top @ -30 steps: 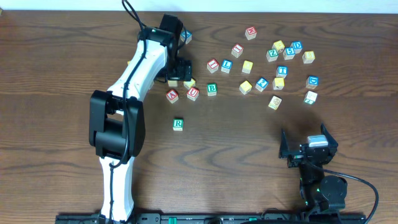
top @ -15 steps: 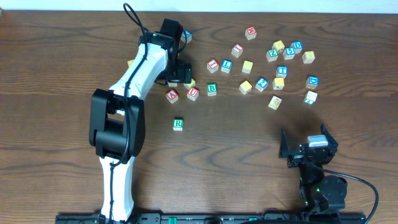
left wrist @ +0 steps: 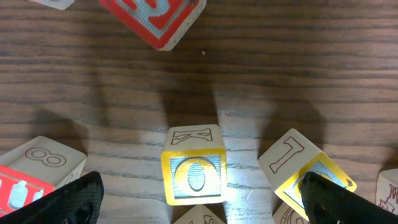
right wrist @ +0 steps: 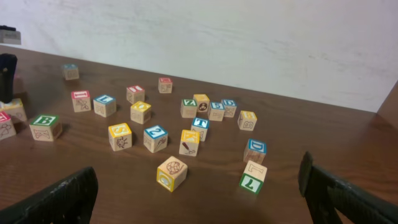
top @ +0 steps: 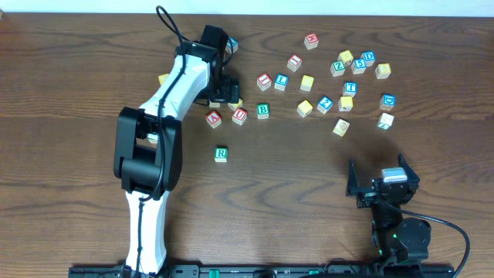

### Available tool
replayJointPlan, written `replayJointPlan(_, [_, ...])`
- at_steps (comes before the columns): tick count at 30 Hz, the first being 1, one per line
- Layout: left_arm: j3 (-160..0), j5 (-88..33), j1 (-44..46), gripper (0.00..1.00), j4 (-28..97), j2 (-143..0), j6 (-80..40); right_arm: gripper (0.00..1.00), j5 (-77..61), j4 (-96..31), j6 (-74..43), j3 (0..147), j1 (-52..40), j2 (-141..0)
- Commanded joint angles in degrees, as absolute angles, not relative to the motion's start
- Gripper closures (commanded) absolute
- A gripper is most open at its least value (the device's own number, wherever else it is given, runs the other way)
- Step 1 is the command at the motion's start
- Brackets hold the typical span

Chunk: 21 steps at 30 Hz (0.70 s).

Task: Spell out ROBOT
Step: 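Lower the left gripper around the yellow O block and close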

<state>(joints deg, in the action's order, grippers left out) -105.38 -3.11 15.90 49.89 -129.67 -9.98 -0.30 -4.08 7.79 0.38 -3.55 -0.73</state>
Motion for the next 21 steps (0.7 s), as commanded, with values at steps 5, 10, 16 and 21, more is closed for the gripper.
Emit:
replayJointPlan(5, [-105.3, -2.11, 15.66, 0.0, 49.84, -132.33, -8.95, 0.01, -0.58, -4.34, 7.35, 0.32, -3.2, -0.56])
replayJointPlan(10, [-105.67, -2.11, 15.66, 0.0, 50.5, -132.31, -8.97, 0.01, -0.58, -4.32, 7.35, 0.32, -3.2, -0.56])
replayJointPlan(16, [-106.15, -2.11, 15.66, 0.0, 51.55, -130.67, -8.95, 0.01, -0.58, -4.32, 7.35, 0.32, -3.2, -0.56])
replayJointPlan(21, [-106.21, -2.07, 15.64, 0.04, 51.53, -129.43, -8.69, 0.01, -0.58, -4.32, 7.35, 0.32, -3.2, -0.56])
